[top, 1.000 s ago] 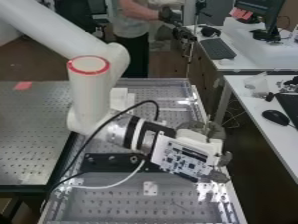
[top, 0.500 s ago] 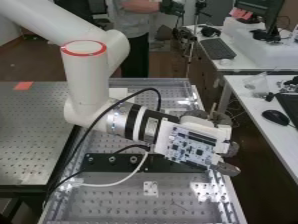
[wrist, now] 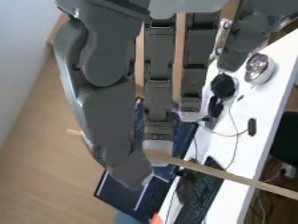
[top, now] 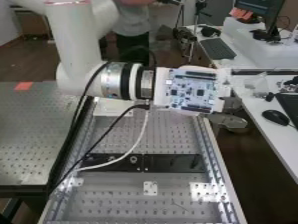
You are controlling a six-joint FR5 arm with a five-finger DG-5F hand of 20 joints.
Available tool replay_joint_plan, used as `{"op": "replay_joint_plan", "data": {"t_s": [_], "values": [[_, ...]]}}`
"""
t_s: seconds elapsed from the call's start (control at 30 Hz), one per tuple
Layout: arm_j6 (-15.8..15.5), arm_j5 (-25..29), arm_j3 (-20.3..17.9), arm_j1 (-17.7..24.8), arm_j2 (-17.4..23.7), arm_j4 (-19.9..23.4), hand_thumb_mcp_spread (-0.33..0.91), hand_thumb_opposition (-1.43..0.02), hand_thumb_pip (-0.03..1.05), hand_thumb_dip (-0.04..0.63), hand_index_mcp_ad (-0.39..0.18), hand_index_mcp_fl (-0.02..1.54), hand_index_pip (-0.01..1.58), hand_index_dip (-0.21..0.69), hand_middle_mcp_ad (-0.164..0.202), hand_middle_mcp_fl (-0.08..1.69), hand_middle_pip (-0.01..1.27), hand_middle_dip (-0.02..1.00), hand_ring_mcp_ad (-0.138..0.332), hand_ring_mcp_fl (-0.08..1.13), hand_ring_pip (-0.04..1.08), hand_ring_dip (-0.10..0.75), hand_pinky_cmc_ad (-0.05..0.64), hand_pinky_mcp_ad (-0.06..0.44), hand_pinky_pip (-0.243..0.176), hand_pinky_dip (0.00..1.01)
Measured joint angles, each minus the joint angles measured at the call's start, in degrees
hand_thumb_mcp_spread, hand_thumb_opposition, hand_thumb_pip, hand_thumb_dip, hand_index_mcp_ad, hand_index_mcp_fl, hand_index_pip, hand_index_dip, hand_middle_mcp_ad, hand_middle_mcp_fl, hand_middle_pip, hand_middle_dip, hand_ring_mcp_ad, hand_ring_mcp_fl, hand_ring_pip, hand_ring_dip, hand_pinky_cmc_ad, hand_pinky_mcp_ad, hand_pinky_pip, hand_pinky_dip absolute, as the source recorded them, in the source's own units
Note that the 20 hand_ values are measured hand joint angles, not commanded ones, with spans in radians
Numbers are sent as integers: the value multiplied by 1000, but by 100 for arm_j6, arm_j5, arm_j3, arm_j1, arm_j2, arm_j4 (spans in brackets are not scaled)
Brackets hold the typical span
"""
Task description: Grab the chopstick and place it in the clear container
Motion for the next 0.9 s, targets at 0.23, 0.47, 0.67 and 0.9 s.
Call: {"op": "replay_joint_plan", "data": {"t_s": [0.23, 0.47, 0.67, 0.9], "values": [[217, 406, -652, 549, 370, 130, 789, -1082, 367, 346, -147, 1141, 569, 443, -16, 1288, 246, 798, 82, 632, 122, 543, 305, 250, 0, 168], [534, 918, -1115, 1192, 548, 195, 789, -1082, 372, 344, -145, 1148, 567, 445, -17, 1286, 243, 798, 87, 628, 120, 543, 304, 265, 0, 171], [773, 1481, -1411, 1762, 651, 271, 789, -1082, 379, 347, -138, 1166, 552, 454, -14, 1300, 246, 798, 82, 644, 124, 545, 302, 265, 0, 169], [1038, 1988, -1618, 2260, 677, 201, 789, -1082, 379, 347, -138, 1168, 553, 461, -14, 1300, 246, 801, 82, 646, 115, 546, 307, 265, 3, 169]]}}
